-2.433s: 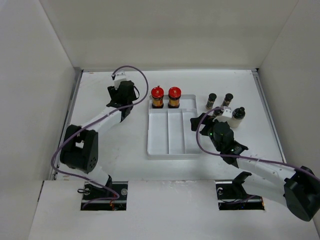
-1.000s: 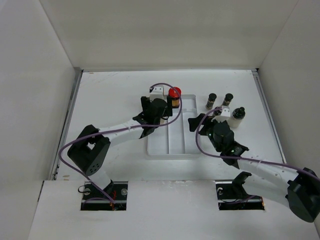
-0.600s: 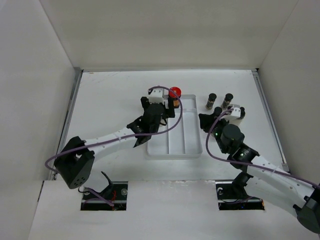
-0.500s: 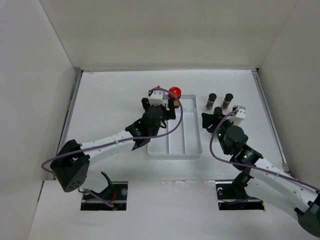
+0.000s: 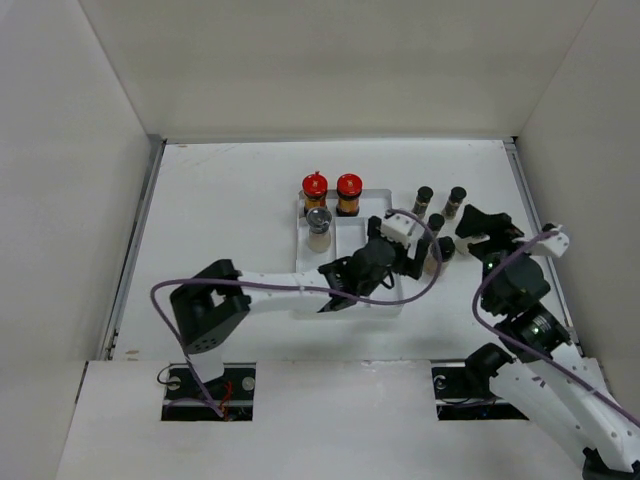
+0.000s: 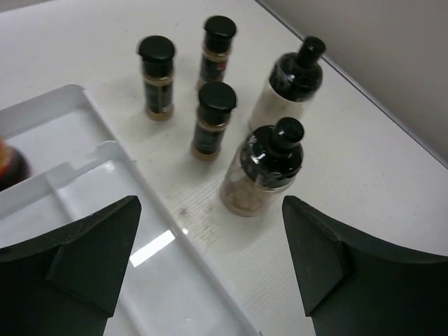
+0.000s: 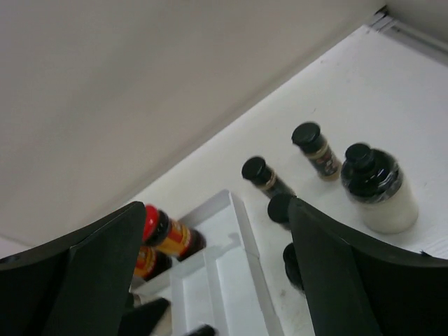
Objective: Organize the condiment bottles
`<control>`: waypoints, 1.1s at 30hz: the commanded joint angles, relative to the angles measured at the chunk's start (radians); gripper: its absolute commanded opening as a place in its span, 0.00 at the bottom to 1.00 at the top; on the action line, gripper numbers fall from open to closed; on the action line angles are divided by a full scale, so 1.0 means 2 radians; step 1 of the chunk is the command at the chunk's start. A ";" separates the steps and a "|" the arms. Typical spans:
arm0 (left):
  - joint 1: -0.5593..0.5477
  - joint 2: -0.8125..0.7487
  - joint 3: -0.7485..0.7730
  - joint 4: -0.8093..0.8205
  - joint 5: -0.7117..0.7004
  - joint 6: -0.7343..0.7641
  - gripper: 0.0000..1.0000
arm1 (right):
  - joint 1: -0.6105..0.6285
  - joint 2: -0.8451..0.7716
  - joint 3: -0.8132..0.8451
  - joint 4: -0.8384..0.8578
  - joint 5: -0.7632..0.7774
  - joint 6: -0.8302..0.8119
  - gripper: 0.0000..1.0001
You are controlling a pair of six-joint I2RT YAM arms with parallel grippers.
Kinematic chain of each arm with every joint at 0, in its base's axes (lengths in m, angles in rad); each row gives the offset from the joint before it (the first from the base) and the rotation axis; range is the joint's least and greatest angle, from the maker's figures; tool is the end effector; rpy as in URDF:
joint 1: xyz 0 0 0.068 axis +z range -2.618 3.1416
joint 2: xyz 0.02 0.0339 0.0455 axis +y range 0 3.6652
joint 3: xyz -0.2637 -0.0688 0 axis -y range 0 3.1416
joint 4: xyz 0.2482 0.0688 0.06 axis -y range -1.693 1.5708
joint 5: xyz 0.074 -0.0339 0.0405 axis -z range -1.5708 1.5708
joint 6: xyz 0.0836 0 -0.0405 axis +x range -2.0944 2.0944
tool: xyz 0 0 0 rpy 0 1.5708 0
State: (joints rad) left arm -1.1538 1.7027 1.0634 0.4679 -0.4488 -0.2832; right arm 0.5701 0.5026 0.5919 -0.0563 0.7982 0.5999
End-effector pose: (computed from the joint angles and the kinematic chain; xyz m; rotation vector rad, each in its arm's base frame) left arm 0.2101 -0.3847 0.2495 0.4306 1.7187 -0.6652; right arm 0.1696 0.0376 0.3268 0.6430 1.4171 0.3126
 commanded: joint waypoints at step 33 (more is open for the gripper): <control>-0.006 0.305 0.315 -0.003 0.046 0.071 0.65 | -0.055 -0.044 0.069 -0.006 -0.031 0.005 0.91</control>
State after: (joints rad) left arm -1.1702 2.3104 1.6352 0.4465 -0.3439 -0.1616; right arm 0.4641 0.4198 0.7357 -0.1280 0.7586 0.6247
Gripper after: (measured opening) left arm 0.674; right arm 0.915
